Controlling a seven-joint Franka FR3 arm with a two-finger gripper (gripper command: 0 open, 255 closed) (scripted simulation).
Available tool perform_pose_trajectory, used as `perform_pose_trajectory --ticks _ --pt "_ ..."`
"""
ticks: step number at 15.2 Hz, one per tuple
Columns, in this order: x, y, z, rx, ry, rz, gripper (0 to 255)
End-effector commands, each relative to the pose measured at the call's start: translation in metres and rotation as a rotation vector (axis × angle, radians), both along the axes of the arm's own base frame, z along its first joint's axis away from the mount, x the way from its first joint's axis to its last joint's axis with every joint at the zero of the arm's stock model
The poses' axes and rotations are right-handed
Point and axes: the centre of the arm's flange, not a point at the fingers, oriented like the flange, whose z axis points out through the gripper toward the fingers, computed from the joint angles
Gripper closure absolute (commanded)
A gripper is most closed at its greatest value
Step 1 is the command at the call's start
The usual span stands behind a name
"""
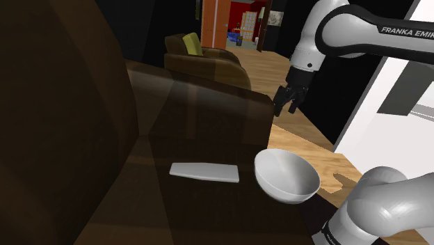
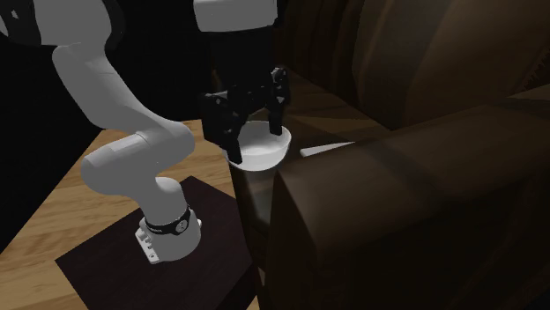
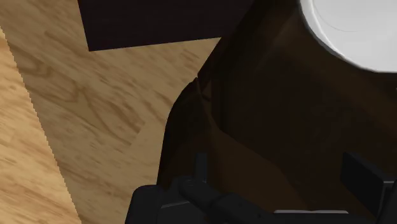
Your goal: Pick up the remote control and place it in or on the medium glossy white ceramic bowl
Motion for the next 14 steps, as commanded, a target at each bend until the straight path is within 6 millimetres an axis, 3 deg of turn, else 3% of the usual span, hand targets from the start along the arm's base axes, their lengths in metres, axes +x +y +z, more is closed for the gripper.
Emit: perform_pose_trajectory --ticks 1,8,14 --pt "0.000 0.000 0.000 0.000 0.000 0.000 0" --pt "0.045 0.081 -0.026 -0.029 0.002 0.259 0" --pt "0.066 0.156 -0.049 -0.053 0.003 0.482 0"
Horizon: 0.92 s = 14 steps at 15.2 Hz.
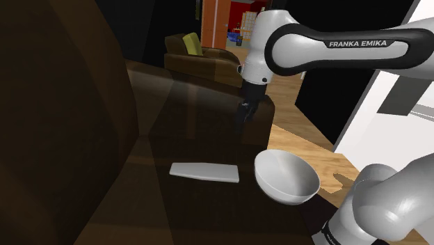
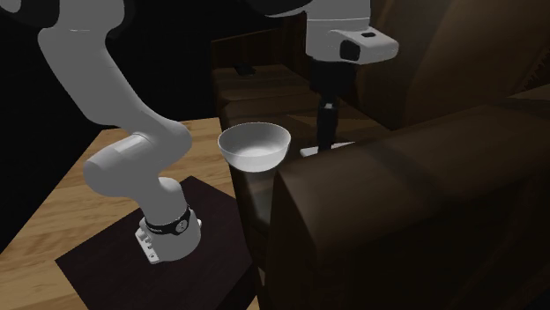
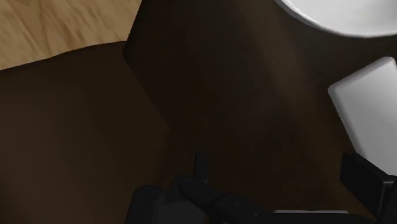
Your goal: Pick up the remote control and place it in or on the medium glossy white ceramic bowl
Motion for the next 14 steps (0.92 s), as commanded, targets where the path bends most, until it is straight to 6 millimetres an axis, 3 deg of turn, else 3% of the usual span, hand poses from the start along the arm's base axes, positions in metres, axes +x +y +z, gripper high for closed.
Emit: perform_pose_trajectory --ticks 1,6,12,14 --pt "0.004 0.027 -0.010 -0.008 0.000 0.076 0" --pt "0.006 0.092 -0.031 -0.028 0.001 0.262 0" --pt "-0.008 0.168 -0.059 -0.053 0.003 0.484 0" --pt "-0.012 0.179 -0.069 -0.057 0.003 0.519 0"
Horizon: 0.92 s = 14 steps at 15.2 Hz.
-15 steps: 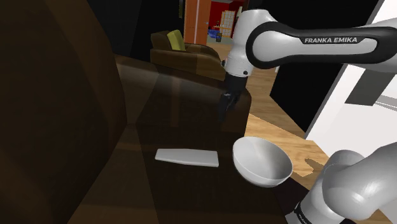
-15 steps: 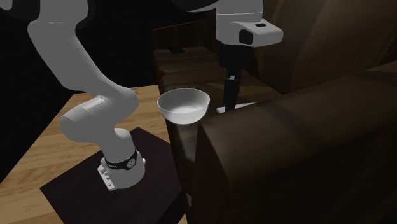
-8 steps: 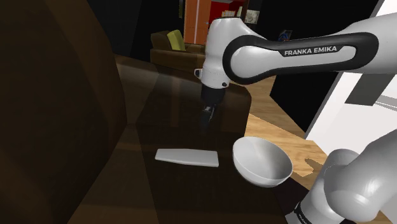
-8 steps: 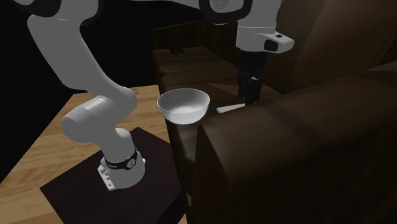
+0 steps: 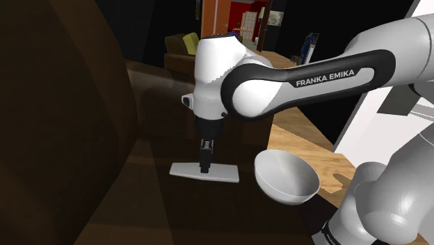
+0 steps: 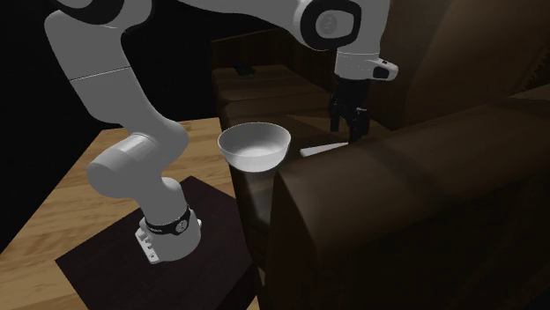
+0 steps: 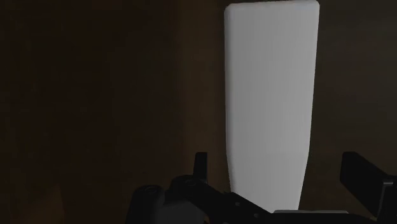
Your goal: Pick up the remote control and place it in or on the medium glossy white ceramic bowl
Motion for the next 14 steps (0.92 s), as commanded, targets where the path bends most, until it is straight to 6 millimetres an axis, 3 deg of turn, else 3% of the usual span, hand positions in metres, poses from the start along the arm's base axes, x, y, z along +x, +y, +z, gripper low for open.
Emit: perform_pose_trajectory --ticks 1,7,14 --pt "-0.001 0.005 -0.010 -0.002 0.000 0.019 0" --pt "-0.001 0.005 -0.040 -0.002 0.000 0.019 0" --pt "-0.001 0.005 -0.040 -0.002 0.000 0.019 0"
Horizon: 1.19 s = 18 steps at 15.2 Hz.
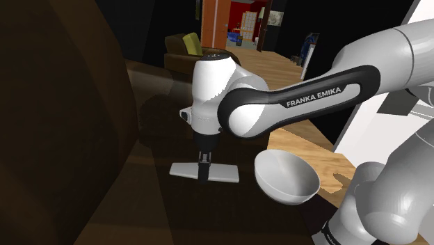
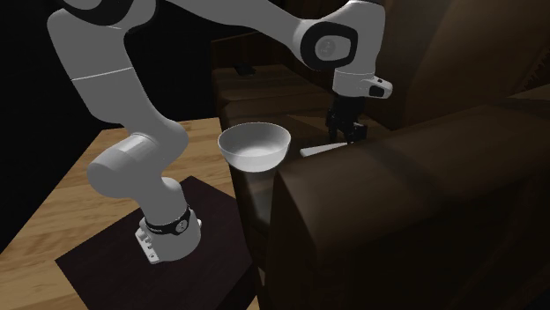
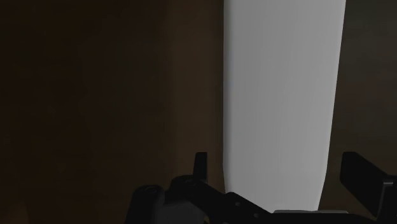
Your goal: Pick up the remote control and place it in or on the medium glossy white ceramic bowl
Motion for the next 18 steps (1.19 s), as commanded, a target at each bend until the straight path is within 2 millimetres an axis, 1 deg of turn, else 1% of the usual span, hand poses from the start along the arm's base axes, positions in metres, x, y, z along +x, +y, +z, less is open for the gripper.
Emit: perform_pose_trajectory --ticks 1,2,11,18 --pt "0.000 0.000 0.000 0.000 0.000 0.000 0" --pt "0.000 0.000 0.000 0.000 0.000 0.000 255" --pt "0.000 0.000 0.000 0.000 0.000 0.000 255" --pt "0.000 0.000 0.037 0.000 0.000 0.000 255"
